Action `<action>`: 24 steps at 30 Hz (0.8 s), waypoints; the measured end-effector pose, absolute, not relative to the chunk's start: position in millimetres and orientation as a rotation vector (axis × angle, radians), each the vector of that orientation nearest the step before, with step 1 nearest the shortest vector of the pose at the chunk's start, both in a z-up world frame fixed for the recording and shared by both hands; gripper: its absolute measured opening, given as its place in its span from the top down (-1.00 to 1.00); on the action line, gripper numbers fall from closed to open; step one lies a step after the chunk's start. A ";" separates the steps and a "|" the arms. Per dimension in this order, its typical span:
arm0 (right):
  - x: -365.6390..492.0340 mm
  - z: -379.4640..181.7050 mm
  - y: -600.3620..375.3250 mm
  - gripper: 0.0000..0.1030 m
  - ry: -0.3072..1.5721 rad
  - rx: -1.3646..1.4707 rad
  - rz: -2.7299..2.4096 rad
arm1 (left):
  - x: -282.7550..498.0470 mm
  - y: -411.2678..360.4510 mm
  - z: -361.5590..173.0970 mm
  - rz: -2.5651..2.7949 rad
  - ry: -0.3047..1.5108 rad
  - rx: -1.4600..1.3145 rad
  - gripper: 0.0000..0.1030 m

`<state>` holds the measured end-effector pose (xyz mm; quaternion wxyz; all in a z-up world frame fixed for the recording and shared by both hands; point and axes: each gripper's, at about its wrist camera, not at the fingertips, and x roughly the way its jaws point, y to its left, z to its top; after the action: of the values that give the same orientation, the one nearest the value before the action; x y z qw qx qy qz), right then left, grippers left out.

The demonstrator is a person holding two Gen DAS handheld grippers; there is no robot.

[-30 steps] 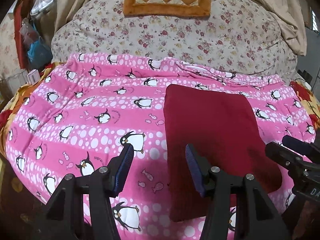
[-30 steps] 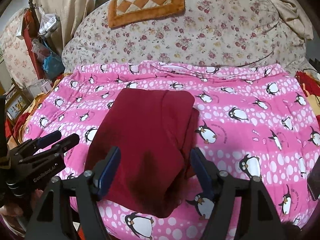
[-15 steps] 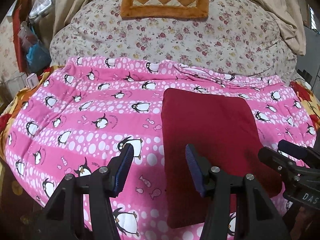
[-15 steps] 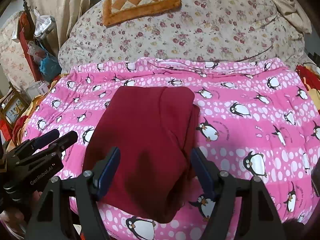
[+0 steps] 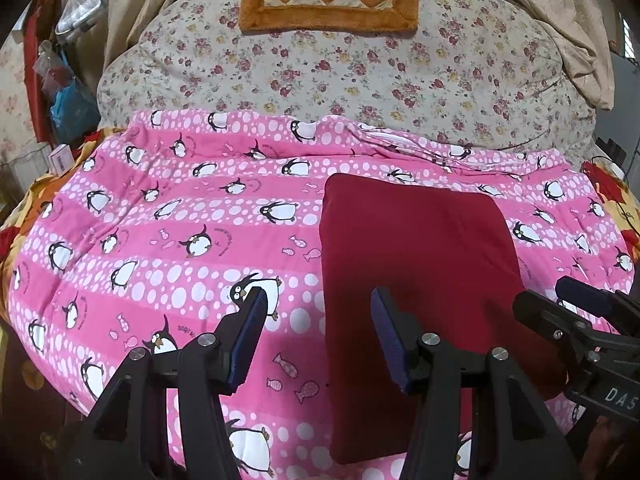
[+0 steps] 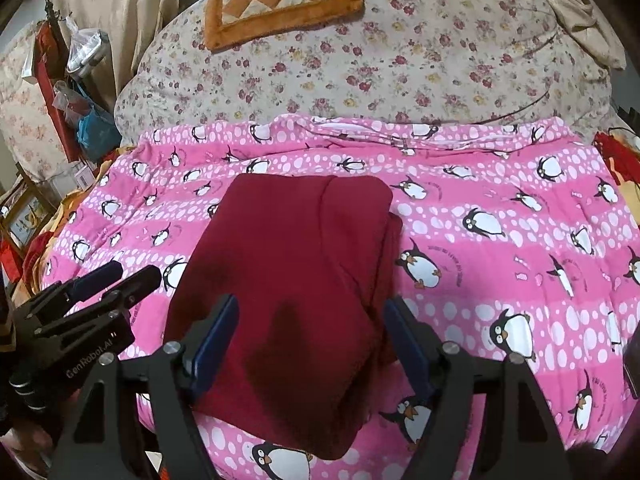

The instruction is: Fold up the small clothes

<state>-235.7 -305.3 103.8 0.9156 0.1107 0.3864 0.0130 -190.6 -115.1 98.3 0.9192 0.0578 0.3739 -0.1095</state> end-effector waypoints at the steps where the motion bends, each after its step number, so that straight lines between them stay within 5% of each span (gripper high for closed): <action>1: -234.6 103.3 -305.4 -0.52 0.797 0.229 0.026 | -189.8 -115.1 97.8 -0.225 0.769 0.121 0.35; 24: -227.3 98.3 -304.5 -0.53 0.815 0.231 0.027 | -186.8 -120.1 95.3 -0.240 0.778 0.127 0.35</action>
<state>-227.3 -304.5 98.3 0.9115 0.1120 0.3956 0.0129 -186.8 -120.1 95.3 0.9164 0.0617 0.3779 -0.1164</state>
